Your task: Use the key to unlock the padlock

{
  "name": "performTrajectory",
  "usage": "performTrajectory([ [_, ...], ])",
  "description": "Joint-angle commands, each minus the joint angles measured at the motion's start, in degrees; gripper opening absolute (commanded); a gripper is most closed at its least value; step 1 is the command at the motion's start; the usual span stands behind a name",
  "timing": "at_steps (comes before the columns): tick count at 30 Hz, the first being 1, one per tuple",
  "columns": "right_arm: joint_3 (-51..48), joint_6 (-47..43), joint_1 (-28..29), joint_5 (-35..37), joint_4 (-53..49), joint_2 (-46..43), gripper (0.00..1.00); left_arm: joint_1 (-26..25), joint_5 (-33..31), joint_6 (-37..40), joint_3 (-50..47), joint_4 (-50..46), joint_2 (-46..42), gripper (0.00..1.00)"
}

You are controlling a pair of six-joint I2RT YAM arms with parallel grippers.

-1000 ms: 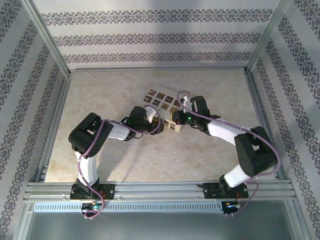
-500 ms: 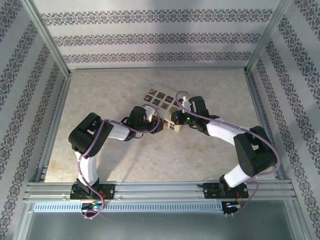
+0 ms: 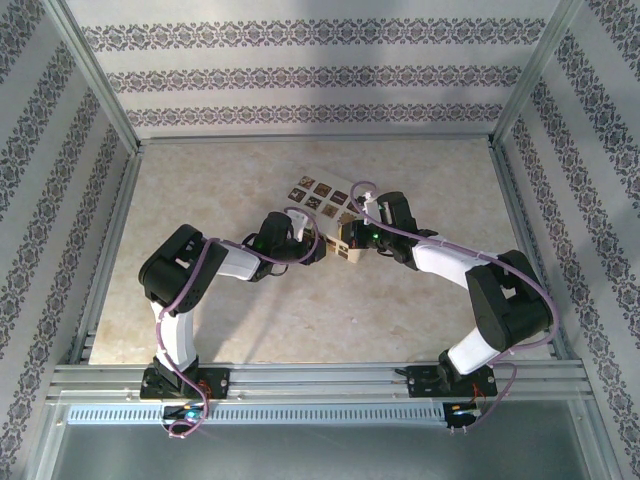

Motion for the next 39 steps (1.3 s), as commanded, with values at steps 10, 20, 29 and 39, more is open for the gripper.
performTrajectory([
  [10,-0.3,0.0,1.2,0.4,-3.1,2.1,0.00,-0.8,0.7,-3.7,2.2,6.5,1.7,0.33],
  [20,-0.2,0.1,1.4,0.4,-3.0,2.1,0.00,-0.8,1.1,-5.1,2.1,8.1,1.7,0.26],
  [29,1.5,-0.3,1.5,0.0,-4.3,-3.6,0.00,-0.8,1.1,-6.1,-0.1,8.6,-1.4,0.24],
  [39,-4.7,-3.3,1.9,1.9,-7.2,-16.6,0.00,-2.5,1.4,-11.6,-2.3,5.1,-7.5,0.24],
])
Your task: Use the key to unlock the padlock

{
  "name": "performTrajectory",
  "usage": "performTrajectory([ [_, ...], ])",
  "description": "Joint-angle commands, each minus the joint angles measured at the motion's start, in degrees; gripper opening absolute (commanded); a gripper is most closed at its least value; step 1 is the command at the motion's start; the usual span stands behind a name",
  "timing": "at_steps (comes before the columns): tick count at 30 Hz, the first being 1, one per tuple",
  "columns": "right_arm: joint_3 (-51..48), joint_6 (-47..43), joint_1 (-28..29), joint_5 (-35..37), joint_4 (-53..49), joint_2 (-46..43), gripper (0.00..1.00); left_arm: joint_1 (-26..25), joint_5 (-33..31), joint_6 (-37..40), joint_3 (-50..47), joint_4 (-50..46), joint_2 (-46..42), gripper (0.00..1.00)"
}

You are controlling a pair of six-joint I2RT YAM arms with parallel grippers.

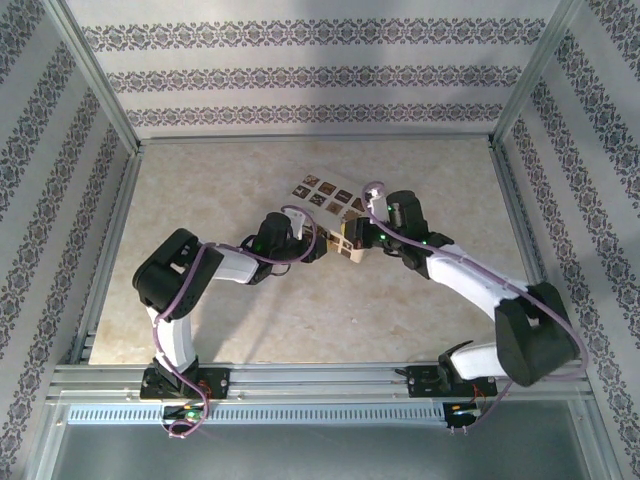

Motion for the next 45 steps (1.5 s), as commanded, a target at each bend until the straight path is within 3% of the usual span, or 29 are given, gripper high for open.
performTrajectory([
  [1,-3.9,-2.3,1.0,1.7,-2.0,-4.2,0.00,-1.2,1.4,-4.2,-0.6,2.3,-4.0,0.24],
  [10,-12.7,-6.3,5.5,7.2,-1.8,-11.8,0.00,-2.8,1.1,-12.3,-0.1,-0.8,-8.0,0.22],
  [18,-18.7,-8.8,9.5,13.2,2.1,-13.0,0.00,-3.7,2.1,-14.3,3.3,-7.5,-10.1,0.22],
  [31,-21.1,-17.6,13.3,20.1,9.2,-10.5,0.00,-4.2,1.7,-18.2,3.9,-10.5,-11.6,0.24],
  [45,-18.6,-21.8,15.5,22.2,13.3,-3.3,0.00,-4.4,1.6,-21.4,4.8,-12.2,-11.9,0.24],
])
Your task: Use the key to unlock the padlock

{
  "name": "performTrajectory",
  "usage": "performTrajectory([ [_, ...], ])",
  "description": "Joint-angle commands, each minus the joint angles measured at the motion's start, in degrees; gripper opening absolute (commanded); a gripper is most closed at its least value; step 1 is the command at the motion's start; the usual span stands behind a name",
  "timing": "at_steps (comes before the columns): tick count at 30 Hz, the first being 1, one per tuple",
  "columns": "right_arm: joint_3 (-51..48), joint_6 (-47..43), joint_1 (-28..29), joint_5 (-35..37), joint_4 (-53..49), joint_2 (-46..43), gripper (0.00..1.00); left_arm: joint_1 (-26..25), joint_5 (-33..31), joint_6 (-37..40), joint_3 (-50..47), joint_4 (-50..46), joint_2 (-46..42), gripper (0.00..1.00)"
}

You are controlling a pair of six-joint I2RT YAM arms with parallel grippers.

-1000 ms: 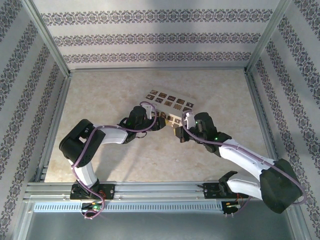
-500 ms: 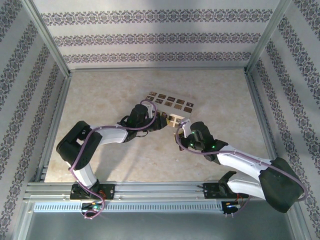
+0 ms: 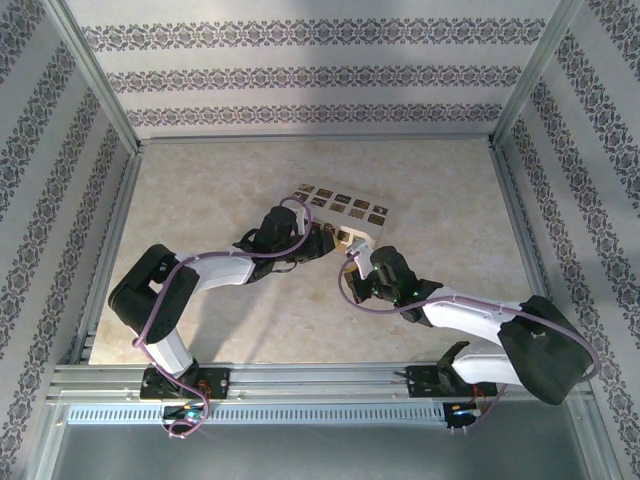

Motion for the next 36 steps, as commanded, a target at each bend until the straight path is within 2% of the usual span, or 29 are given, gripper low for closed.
performTrajectory([
  [1,1.8,-2.0,0.7,1.7,3.1,1.0,0.00,-0.9,0.3,-1.6,1.9,1.7,-2.2,0.24],
  [36,5.8,-5.9,0.8,5.3,6.2,4.2,0.00,-0.9,-0.1,-0.9,1.4,1.3,-2.8,0.24],
])
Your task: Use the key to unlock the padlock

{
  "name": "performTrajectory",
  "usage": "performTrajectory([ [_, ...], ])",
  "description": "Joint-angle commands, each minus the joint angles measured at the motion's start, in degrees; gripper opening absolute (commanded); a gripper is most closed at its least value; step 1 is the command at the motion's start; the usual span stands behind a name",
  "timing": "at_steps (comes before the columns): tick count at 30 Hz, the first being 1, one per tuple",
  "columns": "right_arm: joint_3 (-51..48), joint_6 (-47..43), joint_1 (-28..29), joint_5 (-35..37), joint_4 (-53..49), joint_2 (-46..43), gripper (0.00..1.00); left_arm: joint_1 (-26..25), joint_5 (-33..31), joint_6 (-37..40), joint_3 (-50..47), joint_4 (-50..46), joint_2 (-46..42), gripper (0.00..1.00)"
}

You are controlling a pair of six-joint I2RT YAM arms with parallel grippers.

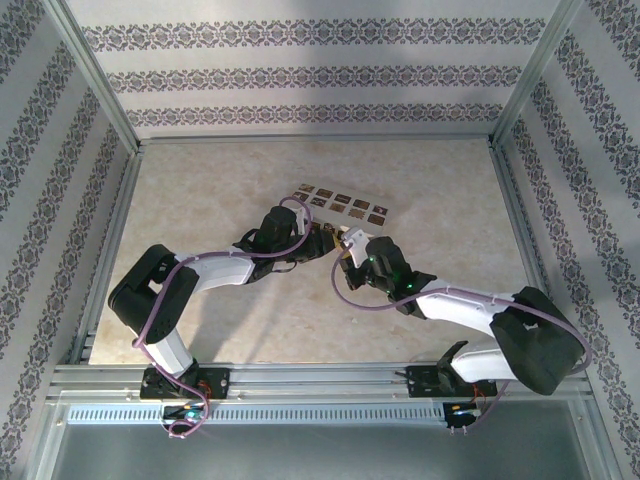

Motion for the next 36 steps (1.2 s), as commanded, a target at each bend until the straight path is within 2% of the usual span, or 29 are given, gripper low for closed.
performTrajectory([
  [1,1.5,-0.5,0.8,1.5,1.5,1.0,0.00,-0.9,0.1,-0.5,1.4,1.4,-2.7,0.24],
  [36,-0.9,0.2,0.0,2.5,0.6,-0.9,0.00,-0.9,-0.3,0.1,1.6,0.3,-3.1,0.24],
])
